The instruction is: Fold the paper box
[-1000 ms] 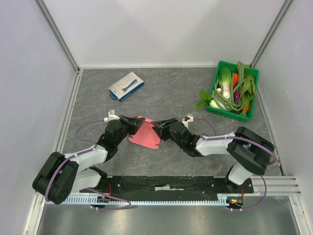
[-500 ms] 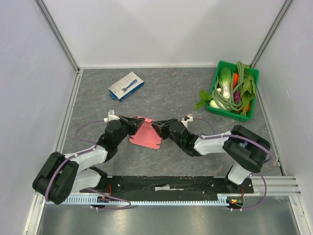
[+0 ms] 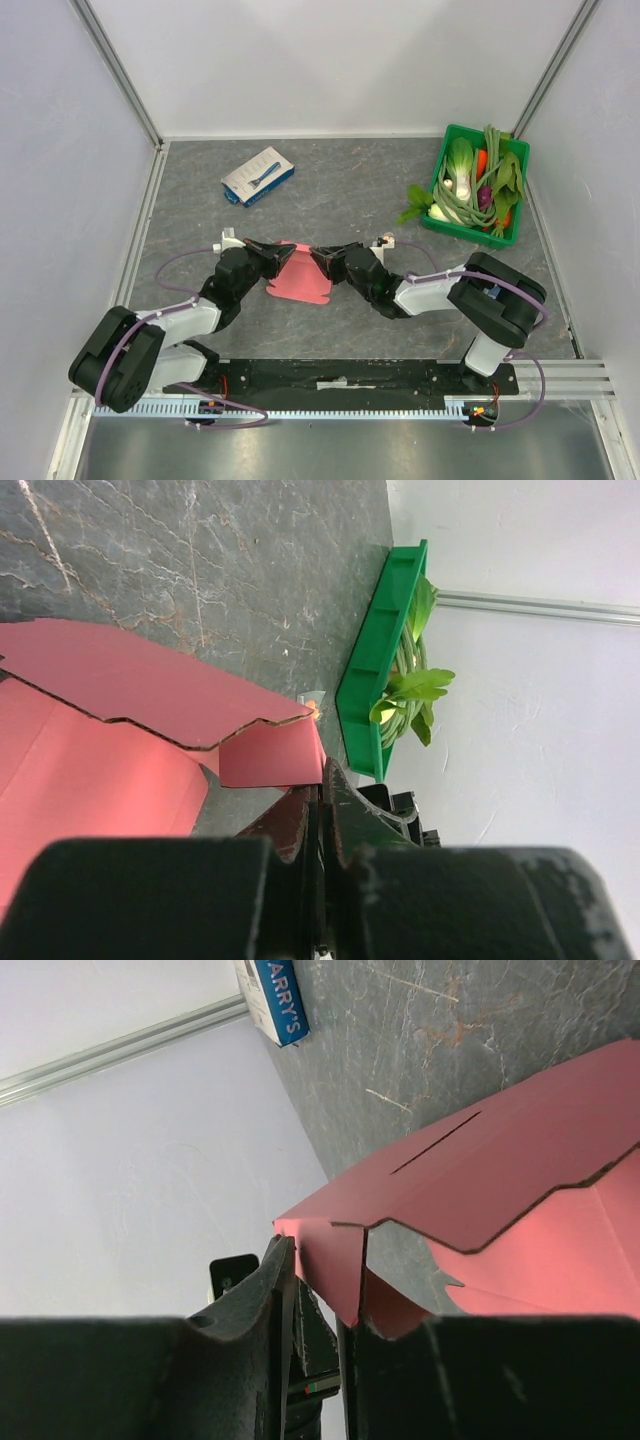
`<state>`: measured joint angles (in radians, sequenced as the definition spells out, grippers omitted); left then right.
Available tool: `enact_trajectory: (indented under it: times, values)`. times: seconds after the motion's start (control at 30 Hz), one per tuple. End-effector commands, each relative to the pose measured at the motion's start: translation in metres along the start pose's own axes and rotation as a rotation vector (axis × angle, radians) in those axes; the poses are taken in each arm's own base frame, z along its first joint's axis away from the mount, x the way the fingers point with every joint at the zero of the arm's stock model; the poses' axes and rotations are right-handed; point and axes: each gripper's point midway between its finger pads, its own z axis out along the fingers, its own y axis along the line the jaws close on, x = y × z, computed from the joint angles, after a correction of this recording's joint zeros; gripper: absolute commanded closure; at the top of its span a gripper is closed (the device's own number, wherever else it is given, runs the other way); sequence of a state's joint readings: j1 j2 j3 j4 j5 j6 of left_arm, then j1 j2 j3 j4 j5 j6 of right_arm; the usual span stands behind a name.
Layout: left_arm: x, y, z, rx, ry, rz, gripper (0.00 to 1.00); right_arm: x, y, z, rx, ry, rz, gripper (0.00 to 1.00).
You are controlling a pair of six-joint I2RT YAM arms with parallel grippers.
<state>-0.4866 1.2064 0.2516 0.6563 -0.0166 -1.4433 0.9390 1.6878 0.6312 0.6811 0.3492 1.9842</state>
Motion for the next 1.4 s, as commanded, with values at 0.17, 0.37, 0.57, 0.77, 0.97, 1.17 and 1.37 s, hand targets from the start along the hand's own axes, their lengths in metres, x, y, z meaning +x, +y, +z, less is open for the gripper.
enact_trajectory:
  times: [0.17, 0.37, 0.57, 0.77, 0.97, 1.17, 1.37]
  values:
    - [0.007, 0.002, -0.002, 0.013, 0.022, -0.001, 0.98, -0.011, 0.033, 0.011, -0.09, -0.06, 0.172, 0.8]
    - [0.01, 0.005, -0.001, 0.005, 0.032, -0.003, 0.98, -0.011, 0.033, 0.013, -0.095, -0.056, 0.195, 0.92]
    - [0.026, 0.006, -0.007, 0.022, 0.124, 0.096, 0.79, -0.016, 0.019, 0.014, -0.096, -0.043, 0.165, 1.0]
    - [0.033, 0.003, -0.03, 0.093, 0.174, 0.298, 0.35, -0.029, 0.002, 0.005, -0.16, -0.012, 0.056, 1.0]
    - [0.009, -0.002, -0.062, 0.073, 0.069, 0.5, 0.43, -0.043, -0.024, 0.005, -0.168, 0.013, -0.02, 1.0]
    - [-0.022, 0.004, -0.065, -0.03, -0.049, 0.534, 0.55, -0.042, -0.036, 0.01, -0.182, 0.042, -0.05, 1.0]
    - [-0.034, 0.02, -0.038, -0.144, 0.032, 0.506, 0.58, -0.053, -0.045, 0.015, -0.132, 0.019, -0.163, 1.0]
